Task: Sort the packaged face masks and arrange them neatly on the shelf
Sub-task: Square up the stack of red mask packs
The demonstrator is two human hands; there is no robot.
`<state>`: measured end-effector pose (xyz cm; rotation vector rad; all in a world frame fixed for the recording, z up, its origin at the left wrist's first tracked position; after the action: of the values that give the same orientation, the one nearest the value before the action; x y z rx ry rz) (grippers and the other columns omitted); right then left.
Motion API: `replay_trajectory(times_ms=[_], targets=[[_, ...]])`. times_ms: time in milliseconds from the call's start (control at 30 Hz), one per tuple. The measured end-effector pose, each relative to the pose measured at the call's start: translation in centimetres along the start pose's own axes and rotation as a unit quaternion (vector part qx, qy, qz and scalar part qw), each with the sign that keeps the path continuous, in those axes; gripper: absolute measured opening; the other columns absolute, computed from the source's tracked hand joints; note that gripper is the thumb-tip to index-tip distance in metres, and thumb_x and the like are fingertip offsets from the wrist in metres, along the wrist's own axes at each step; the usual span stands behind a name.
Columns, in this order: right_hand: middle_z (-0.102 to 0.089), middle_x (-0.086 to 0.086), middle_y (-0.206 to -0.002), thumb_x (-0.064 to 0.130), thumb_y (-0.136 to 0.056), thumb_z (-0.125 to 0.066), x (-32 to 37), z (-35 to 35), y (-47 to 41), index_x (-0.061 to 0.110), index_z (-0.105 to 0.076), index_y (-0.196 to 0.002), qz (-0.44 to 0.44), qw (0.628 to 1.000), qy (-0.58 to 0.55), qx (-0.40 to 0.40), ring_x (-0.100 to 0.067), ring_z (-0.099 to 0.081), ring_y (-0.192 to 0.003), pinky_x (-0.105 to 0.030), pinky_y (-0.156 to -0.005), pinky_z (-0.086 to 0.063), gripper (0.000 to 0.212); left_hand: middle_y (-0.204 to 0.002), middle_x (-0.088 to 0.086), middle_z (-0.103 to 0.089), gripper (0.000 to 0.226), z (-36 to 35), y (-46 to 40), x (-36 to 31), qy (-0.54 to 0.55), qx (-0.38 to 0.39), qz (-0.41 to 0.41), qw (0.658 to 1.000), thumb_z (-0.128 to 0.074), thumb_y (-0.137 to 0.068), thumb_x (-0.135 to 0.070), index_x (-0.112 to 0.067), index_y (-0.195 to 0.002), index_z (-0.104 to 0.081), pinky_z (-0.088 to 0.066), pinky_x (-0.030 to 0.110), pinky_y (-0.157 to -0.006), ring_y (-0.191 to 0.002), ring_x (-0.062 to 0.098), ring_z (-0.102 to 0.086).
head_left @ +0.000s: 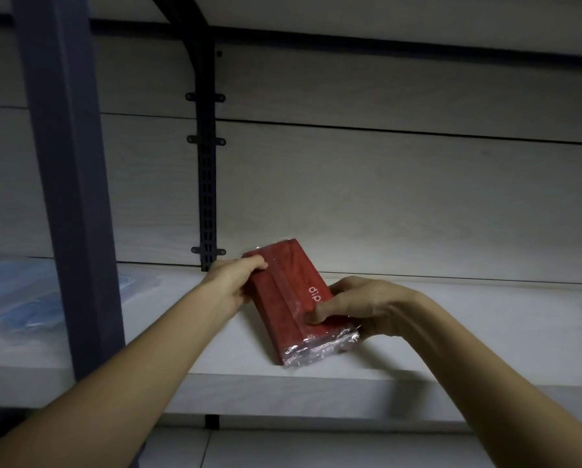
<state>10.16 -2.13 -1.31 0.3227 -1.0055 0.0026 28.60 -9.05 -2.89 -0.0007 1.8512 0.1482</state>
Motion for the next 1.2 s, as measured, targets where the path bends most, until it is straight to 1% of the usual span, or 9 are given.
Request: replay_trajectory(times_ms=[133, 267, 333, 533, 700, 833, 933, 1067, 1200], targets=[[-0.068, -0.011, -0.086, 0.006, -0.079, -0.074, 0.2, -0.6, -0.4, 0.002, -0.063, -0.107, -0.033, 0.999, -0.010, 0.002, -0.020, -0.064, -0.065, -0.030, -0.059, -0.058, 0.030, -0.084, 0.009, -0.066, 0.023, 0.6, -0.7, 0.5, -0.083, -0.011, -0.005, 0.996, -0.065, -0.083, -0.007, -0.003, -0.106, -0.062, -0.054, 0.025, -0.053, -0.067, 0.016, -0.062], [-0.070, -0.016, -0.089, 0.004, -0.078, -0.077, -0.1, -1.1, -1.3, -0.007, -0.061, -0.113, -0.066, 0.995, -0.074, 0.002, -0.026, -0.068, -0.072, -0.036, -0.062, -0.060, 0.041, -0.094, 0.004, -0.065, 0.035, 0.5, -0.8, 0.9, -0.182, 0.017, -0.008, 0.983, -0.071, -0.083, -0.022, -0.007, -0.111, -0.055, -0.056, 0.031, -0.084, -0.086, 0.012, -0.064], [-0.071, -0.014, -0.085, 0.008, -0.078, -0.078, 0.0, -1.4, -1.6, -0.004, -0.062, -0.110, -0.068, 0.996, -0.065, -0.011, -0.025, -0.068, -0.072, -0.037, -0.066, -0.060, 0.038, -0.101, 0.005, -0.066, 0.042, 0.4, -0.6, 1.0, -0.233, 0.036, -0.004, 0.972, -0.074, -0.078, -0.025, -0.008, -0.111, -0.054, -0.055, 0.032, -0.088, -0.092, 0.013, -0.065], [-0.067, -0.006, -0.085, 0.031, -0.078, -0.079, 1.1, -1.6, -1.5, 0.008, -0.065, -0.101, -0.065, 0.994, 0.087, -0.033, -0.018, -0.063, -0.067, -0.027, -0.059, -0.055, 0.036, -0.089, 0.010, -0.070, 0.009, 0.0, 0.9, 0.6, -0.332, 0.077, -0.022, 0.940, -0.068, -0.084, -0.012, -0.007, -0.088, -0.061, -0.058, 0.033, -0.080, -0.082, 0.019, -0.068], [-0.065, -0.011, -0.105, 0.041, -0.074, -0.081, 1.4, -1.2, -1.2, 0.012, -0.061, -0.094, -0.082, 0.984, 0.153, -0.028, -0.022, -0.064, -0.085, -0.035, -0.076, -0.059, 0.040, -0.083, 0.002, -0.062, 0.023, -0.1, 2.1, 0.1, -0.394, 0.070, -0.035, 0.916, -0.070, -0.084, -0.016, -0.007, -0.103, -0.059, -0.043, 0.016, -0.047, -0.069, 0.009, -0.058], [-0.066, -0.012, -0.102, 0.035, -0.076, -0.081, 1.4, -1.4, -1.2, 0.011, -0.061, -0.089, -0.045, 0.991, 0.116, -0.050, -0.024, -0.066, -0.087, -0.039, -0.079, -0.060, 0.035, -0.083, -0.003, -0.050, 0.045, -0.1, 2.4, 0.0, -0.447, 0.032, -0.048, 0.893, -0.066, -0.087, -0.027, -0.007, -0.125, -0.050, -0.030, 0.017, -0.044, -0.067, 0.005, -0.043], [-0.066, -0.009, -0.092, 0.031, -0.081, -0.075, 1.4, -1.4, -1.9, 0.009, -0.059, -0.086, 0.003, 0.991, 0.080, -0.112, -0.024, -0.065, -0.088, -0.037, -0.083, -0.059, 0.027, -0.096, 0.000, -0.053, 0.041, -0.5, 2.4, 0.1, -0.454, 0.037, -0.049, 0.889, -0.057, -0.093, -0.028, -0.006, -0.126, -0.048, -0.034, 0.021, -0.052, -0.082, 0.013, -0.049], [-0.051, -0.008, -0.072, 0.011, -0.086, -0.061, 1.2, -2.0, -2.8, 0.009, -0.052, -0.071, 0.025, 0.986, 0.080, -0.143, -0.023, -0.049, -0.071, -0.033, -0.064, -0.042, 0.017, -0.115, 0.008, -0.055, 0.036, -0.7, 2.3, 0.5, -0.471, 0.043, -0.039, 0.880, -0.051, -0.092, -0.023, -0.008, -0.125, -0.048, -0.038, 0.026, -0.072, -0.103, 0.023, -0.052], [-0.044, -0.007, -0.060, -0.003, -0.083, -0.051, 1.1, -2.0, -3.1, 0.005, -0.050, -0.065, 0.029, 0.984, 0.094, -0.152, -0.022, -0.041, -0.062, -0.030, -0.056, -0.032, 0.019, -0.106, 0.008, -0.057, 0.032, -0.8, 2.4, 0.5, -0.481, 0.050, -0.037, 0.874, -0.052, -0.091, -0.017, -0.007, -0.121, -0.051, -0.037, 0.026, -0.061, -0.095, 0.022, -0.053]])
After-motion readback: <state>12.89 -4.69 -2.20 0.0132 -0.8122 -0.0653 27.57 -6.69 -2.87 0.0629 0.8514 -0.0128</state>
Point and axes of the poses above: each hand's wrist, its own y-axis away from the middle knuckle, its own z-axis out of the back of the hand, x = y × z, the point moved 3 cm from there along -y, towards the middle knuckle
